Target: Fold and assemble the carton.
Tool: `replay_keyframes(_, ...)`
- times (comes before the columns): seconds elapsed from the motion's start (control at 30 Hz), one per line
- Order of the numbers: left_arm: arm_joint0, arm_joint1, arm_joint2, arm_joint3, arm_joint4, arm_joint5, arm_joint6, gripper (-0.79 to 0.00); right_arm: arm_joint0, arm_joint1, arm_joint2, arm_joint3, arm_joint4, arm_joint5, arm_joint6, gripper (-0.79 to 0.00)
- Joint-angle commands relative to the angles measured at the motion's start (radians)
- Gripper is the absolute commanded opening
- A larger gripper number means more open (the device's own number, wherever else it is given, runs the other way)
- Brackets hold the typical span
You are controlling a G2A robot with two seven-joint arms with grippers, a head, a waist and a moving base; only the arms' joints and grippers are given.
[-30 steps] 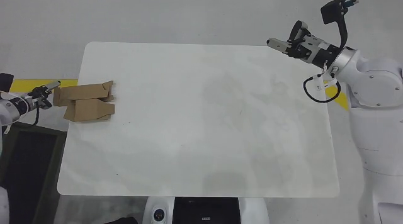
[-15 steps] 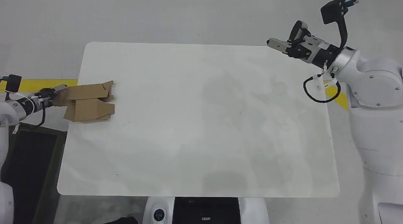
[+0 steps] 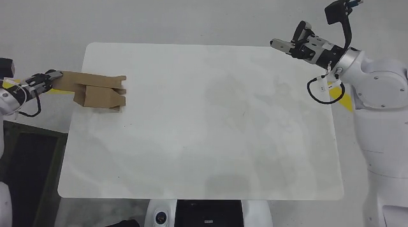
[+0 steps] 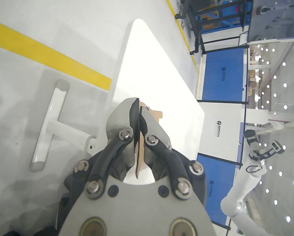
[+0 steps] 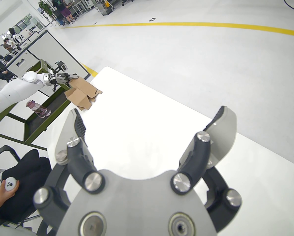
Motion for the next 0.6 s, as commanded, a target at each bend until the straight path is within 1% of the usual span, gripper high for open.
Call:
replay_keyframes(0.0, -0.001, 0.001, -0.012, -0.036, -0.038, -0.027, -0.012, -0.785, 0.000, 0.000, 0.000, 0.000, 0.000, 0.000, 0.000, 0.000)
replay_keyframes(0.13, -0.003, 0.000, -0.026, -0.120, -0.096, -0.043, -0.018, -0.785, 0.000, 0.000, 0.000, 0.000, 0.000, 0.000, 0.000, 0.000)
replay_keyframes(0.23, -0.007, -0.006, -0.015, -0.204, -0.113, -0.016, -0.004, -0.785, 0.000, 0.000, 0.000, 0.000, 0.000, 0.000, 0.000, 0.000)
replay_keyframes(0.37, -0.011, -0.022, 0.013, -0.324, -0.151, 0.017, 0.029, -0.785, 0.000, 0.000, 0.000, 0.000, 0.000, 0.000, 0.000, 0.000)
replay_keyframes(0.5, -0.023, -0.039, 0.052, -0.434, -0.166, 0.015, 0.078, -0.785, 0.000, 0.000, 0.000, 0.000, 0.000, 0.000, 0.000, 0.000)
replay_keyframes(0.57, -0.030, -0.047, 0.073, -0.464, -0.165, 0.017, 0.098, -0.785, 0.000, 0.000, 0.000, 0.000, 0.000, 0.000, 0.000, 0.000)
